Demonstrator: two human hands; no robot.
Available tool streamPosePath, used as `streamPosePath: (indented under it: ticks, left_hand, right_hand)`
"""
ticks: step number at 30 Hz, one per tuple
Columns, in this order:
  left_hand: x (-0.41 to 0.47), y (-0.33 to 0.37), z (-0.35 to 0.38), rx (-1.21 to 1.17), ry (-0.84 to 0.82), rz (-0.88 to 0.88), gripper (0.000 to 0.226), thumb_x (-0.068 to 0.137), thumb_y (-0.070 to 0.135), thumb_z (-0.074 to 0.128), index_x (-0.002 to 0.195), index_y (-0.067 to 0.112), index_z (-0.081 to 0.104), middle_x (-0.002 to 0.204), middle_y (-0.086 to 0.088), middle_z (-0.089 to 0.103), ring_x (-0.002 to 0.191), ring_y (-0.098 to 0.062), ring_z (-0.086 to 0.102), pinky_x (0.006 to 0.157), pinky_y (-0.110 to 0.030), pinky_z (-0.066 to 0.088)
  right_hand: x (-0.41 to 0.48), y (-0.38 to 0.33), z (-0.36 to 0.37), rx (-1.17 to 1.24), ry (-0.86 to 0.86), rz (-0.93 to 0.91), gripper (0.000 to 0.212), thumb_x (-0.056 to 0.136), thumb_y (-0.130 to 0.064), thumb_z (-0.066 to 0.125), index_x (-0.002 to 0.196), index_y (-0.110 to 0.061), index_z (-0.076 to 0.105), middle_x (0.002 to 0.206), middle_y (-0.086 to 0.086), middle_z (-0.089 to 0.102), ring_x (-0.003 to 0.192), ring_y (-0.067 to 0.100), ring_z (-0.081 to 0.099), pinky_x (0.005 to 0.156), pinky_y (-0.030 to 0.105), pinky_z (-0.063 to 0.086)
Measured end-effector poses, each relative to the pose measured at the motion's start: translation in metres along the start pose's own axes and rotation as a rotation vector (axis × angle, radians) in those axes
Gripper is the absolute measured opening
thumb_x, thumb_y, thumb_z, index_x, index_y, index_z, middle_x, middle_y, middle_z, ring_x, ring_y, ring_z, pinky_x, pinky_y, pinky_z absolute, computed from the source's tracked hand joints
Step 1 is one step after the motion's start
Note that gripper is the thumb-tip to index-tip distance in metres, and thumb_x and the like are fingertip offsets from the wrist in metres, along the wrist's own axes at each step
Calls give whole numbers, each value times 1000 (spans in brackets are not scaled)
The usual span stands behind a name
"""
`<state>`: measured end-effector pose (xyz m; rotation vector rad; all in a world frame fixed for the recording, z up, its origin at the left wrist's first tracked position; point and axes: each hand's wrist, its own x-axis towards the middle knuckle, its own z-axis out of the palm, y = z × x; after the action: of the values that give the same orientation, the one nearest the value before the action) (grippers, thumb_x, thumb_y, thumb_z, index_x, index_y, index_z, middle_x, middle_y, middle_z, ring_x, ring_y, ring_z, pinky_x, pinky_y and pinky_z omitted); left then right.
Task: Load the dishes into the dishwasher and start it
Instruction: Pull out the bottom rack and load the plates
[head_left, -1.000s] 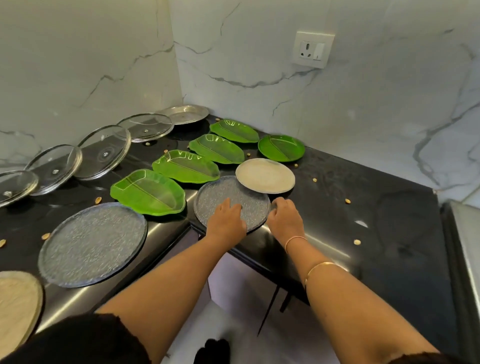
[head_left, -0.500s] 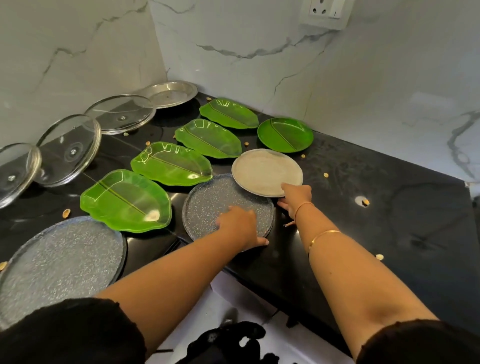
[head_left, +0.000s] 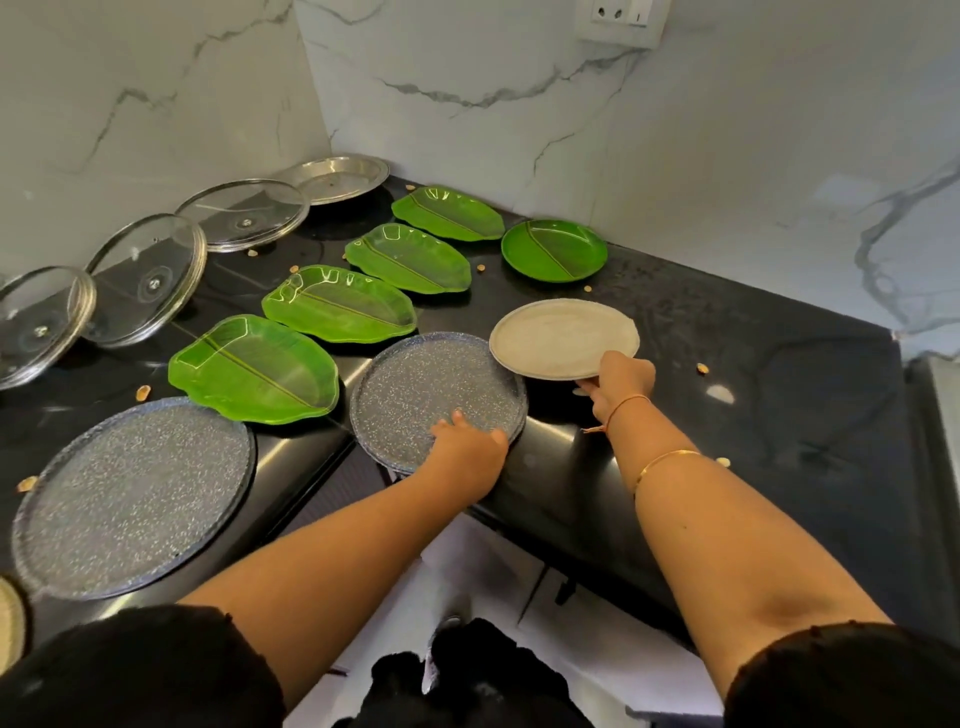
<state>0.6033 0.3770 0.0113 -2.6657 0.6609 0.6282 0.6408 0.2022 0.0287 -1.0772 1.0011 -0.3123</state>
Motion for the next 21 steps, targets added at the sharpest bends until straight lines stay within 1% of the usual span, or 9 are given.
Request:
streamPosePath:
  ticks: [3,5,6,8,11,13,16,18,21]
  left_hand:
    - [-29,3,0,41,31,33,34,98,3,29,132,0,31,140,-45,21,132,-55,26,104,-54,32]
    - [-43,6,5,16,96,70,30,98,4,33,127,1,38,133,-38,41,128,-50,36,98,-49,38]
    - [-49,7,7,-5,147,97,27,97,6,35,123,2,42,124,-31,52,122,-46,45,92,-46,42]
    - [-60,10,5,-50,264,136,23,95,11,40,116,3,48,108,-19,61,103,-36,56,76,-39,44]
    - [-80,15,-3,-95,439,149,23,93,17,41,111,6,51,103,-13,62,89,-31,60,65,-33,39]
    - [-94,19,-7,-151,532,158,22,93,19,42,108,7,52,103,-12,61,88,-31,60,67,-34,42]
    - [-123,29,-10,-276,637,184,18,92,20,45,101,7,55,97,-12,64,85,-31,60,68,-34,42]
    - [-144,35,-10,-369,728,206,13,91,18,47,92,7,54,85,-10,61,74,-29,55,62,-32,35]
    - [-178,42,-1,-539,841,292,16,89,14,50,75,12,44,62,-2,46,58,-22,42,54,-27,28]
  right_hand:
    - [-15,-5,-26,67,11,1,40,91,-1,41,130,-8,38,115,9,48,95,27,55,75,46,57]
    - [-27,-7,-43,92,40,-12,43,90,-3,39,132,-8,35,119,7,49,100,28,56,83,48,54]
    - [-34,-6,-50,99,57,-27,42,89,-4,37,131,-7,36,124,9,50,104,29,56,86,47,53]
    - [-51,-5,-63,91,100,-69,41,89,-3,33,130,-4,37,128,14,49,108,30,54,86,40,51]
    - [-77,0,-81,28,150,-147,35,91,-5,33,125,-4,40,116,11,48,97,24,49,77,33,44]
    - [-92,5,-93,-10,176,-186,29,91,-7,34,120,-7,40,109,7,47,92,22,47,76,33,42]
    - [-113,21,-119,-87,205,-250,27,92,-10,36,118,-8,44,111,8,52,94,23,50,79,36,46]
    - [-129,34,-137,-139,219,-310,26,93,-11,38,117,-7,48,114,10,55,100,27,53,83,38,47]
    - [-167,52,-166,-215,260,-400,27,95,-9,37,117,-1,49,106,8,53,98,24,51,81,32,41]
